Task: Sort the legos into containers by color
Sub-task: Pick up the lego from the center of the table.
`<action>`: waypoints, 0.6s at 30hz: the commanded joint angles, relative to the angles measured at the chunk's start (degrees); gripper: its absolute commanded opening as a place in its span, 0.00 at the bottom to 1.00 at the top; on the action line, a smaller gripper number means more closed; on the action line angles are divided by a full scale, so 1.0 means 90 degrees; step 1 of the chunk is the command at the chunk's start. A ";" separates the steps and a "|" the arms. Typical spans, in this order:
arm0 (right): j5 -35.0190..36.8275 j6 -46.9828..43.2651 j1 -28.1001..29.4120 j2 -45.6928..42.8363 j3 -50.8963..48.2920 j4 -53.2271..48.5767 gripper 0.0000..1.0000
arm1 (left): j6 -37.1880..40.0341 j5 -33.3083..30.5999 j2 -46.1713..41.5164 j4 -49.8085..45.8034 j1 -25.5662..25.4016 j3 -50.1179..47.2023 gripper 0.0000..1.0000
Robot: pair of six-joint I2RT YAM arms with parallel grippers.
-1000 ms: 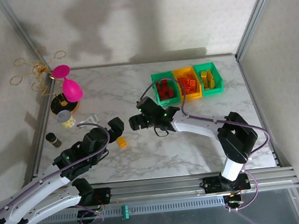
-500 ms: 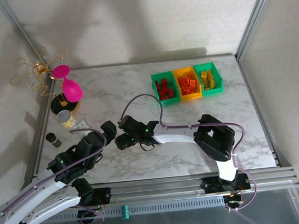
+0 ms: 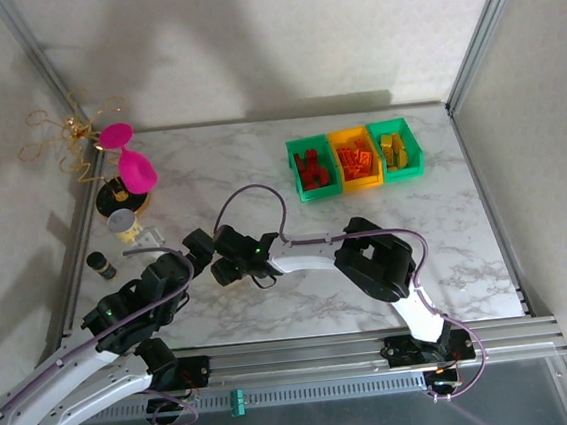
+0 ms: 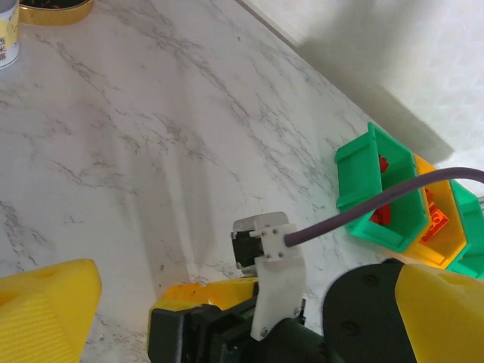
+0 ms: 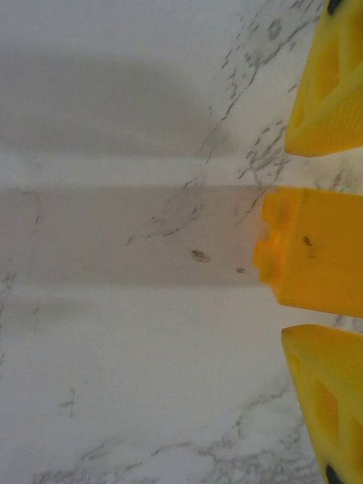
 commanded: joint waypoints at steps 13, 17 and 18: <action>0.0660 0.0033 0.0014 -0.0353 -0.0078 -0.0405 0.33 | -0.0697 -0.0175 0.0106 -0.0236 0.0073 -0.0060 1.00; 0.0637 0.0212 -0.0210 -0.0942 -0.0362 -0.0417 0.33 | -0.0432 -0.0039 0.0235 0.0010 0.0073 0.0072 1.00; 0.0648 0.0268 -0.0313 -0.1084 -0.0437 -0.0452 0.33 | -0.0354 -0.0012 0.0290 0.0063 0.0073 0.0113 1.00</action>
